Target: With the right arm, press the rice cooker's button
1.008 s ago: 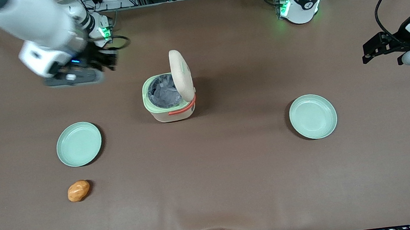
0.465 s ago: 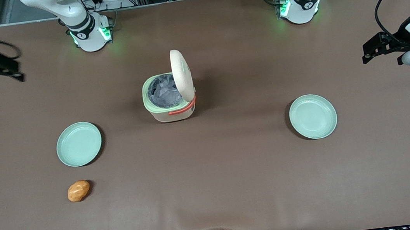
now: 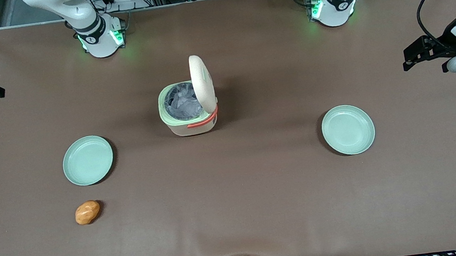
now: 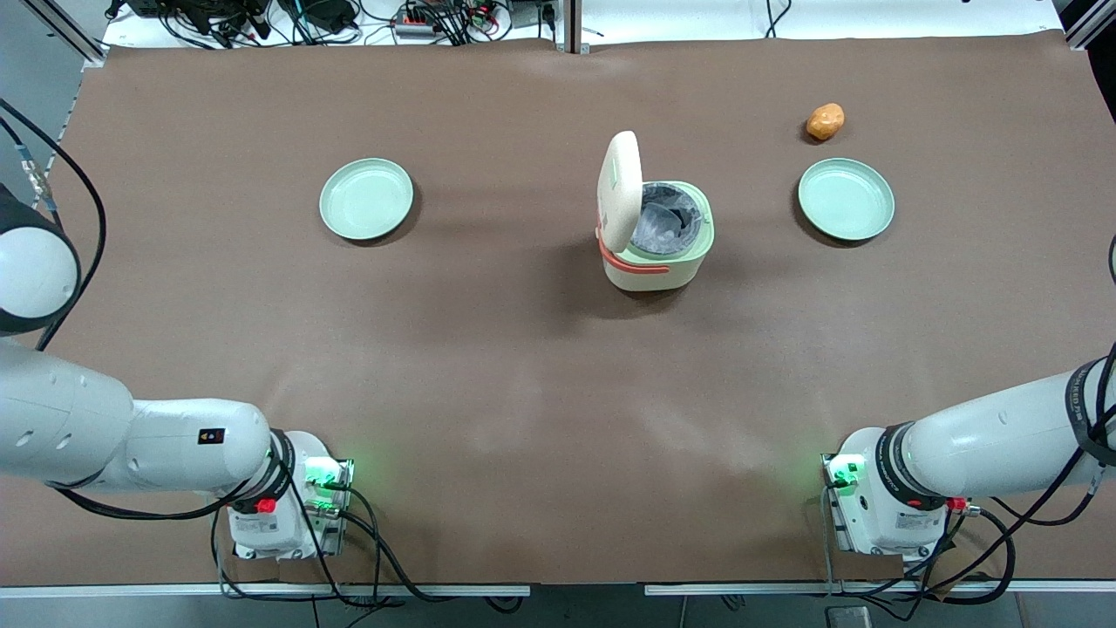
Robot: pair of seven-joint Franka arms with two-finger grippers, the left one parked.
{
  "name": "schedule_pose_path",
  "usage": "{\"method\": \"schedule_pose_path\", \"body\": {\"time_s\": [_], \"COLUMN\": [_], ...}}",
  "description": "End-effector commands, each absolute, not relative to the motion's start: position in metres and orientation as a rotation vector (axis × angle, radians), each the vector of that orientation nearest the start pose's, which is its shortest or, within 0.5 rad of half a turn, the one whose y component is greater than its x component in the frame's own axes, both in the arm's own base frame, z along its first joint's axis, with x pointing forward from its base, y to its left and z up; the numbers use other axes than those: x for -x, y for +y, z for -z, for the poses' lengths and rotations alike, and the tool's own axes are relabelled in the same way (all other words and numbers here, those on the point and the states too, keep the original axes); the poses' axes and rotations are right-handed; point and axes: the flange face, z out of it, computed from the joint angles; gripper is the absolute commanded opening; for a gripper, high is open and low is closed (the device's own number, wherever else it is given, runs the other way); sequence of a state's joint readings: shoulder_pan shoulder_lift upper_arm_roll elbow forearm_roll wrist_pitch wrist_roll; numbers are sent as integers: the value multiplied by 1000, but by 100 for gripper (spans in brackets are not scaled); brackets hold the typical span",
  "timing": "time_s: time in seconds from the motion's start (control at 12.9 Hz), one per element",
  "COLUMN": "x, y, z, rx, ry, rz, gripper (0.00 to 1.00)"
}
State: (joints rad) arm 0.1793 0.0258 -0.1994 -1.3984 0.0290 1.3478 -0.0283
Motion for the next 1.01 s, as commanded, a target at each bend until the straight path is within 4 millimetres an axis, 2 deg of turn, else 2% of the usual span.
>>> {"method": "schedule_pose_path", "body": {"time_s": [0.0,0.54,0.93], "x": [-540,-537,-537], "y": [-6,-12,-5], "z": [-661,-670,-671], "rx": [3110,3106,3115], "ry": [-21,-1,-28], "rz": [-92,-75,-64], "gripper": [100,100,100]}}
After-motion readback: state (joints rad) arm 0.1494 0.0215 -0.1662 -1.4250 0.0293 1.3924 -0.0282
